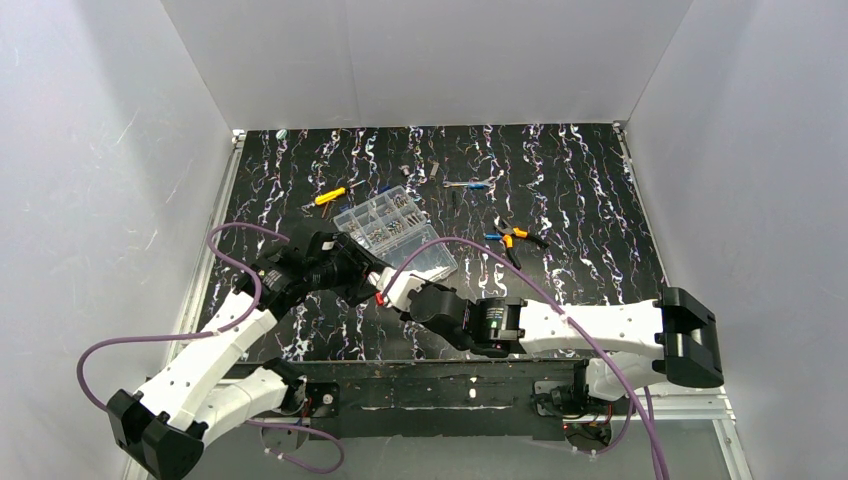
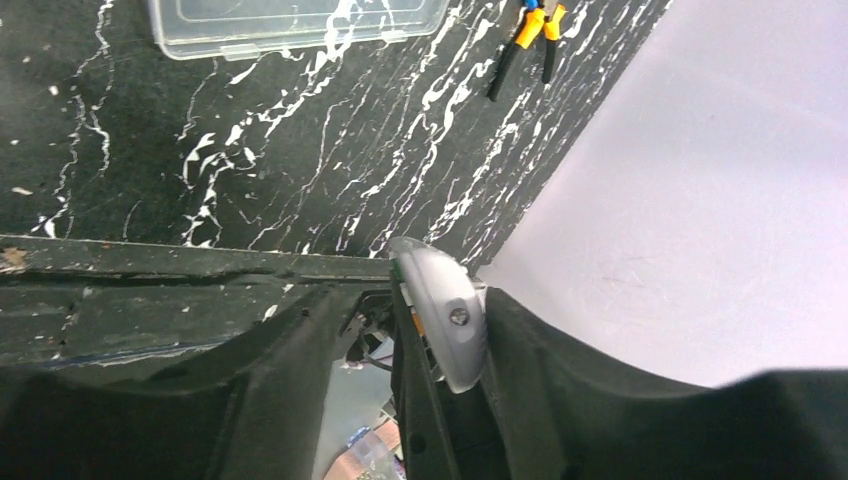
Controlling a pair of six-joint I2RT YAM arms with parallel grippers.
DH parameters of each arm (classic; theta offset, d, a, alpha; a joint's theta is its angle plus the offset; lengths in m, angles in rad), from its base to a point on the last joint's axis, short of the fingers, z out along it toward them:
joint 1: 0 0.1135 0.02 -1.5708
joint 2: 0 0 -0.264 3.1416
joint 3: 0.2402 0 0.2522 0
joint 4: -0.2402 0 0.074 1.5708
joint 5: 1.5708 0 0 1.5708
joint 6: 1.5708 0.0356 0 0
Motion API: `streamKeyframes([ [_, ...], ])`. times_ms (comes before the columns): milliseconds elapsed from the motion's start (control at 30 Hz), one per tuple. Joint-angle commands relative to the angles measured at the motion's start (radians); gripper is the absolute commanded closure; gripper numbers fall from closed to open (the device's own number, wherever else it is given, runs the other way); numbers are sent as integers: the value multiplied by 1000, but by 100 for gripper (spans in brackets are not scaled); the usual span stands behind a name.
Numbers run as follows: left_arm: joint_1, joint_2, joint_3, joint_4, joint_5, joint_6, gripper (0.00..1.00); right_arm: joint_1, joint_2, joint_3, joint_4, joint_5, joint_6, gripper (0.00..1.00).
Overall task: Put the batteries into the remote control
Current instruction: Pick up the remote control from the center of the board.
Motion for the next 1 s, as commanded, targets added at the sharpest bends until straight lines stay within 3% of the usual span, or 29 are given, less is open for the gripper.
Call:
streamKeyframes([
  [0,-15,4,18,-20,-2,-28,51,6,-19,43,108,82,-50,99],
  [333,-25,22,1,28,21,-24,69,12,-4,51,132,91,-72,99],
  [400,-25,24,-4,35,25,-21,76,13,-6,49,131,88,-71,94],
  [567,-25,22,-23,67,34,-1,100,17,-30,36,132,48,-54,77],
  [767,-25,5,-91,221,76,47,100,15,-106,28,81,-72,-16,43],
  [967,-25,-21,-159,312,120,109,100,-54,-238,16,-29,-300,52,30],
])
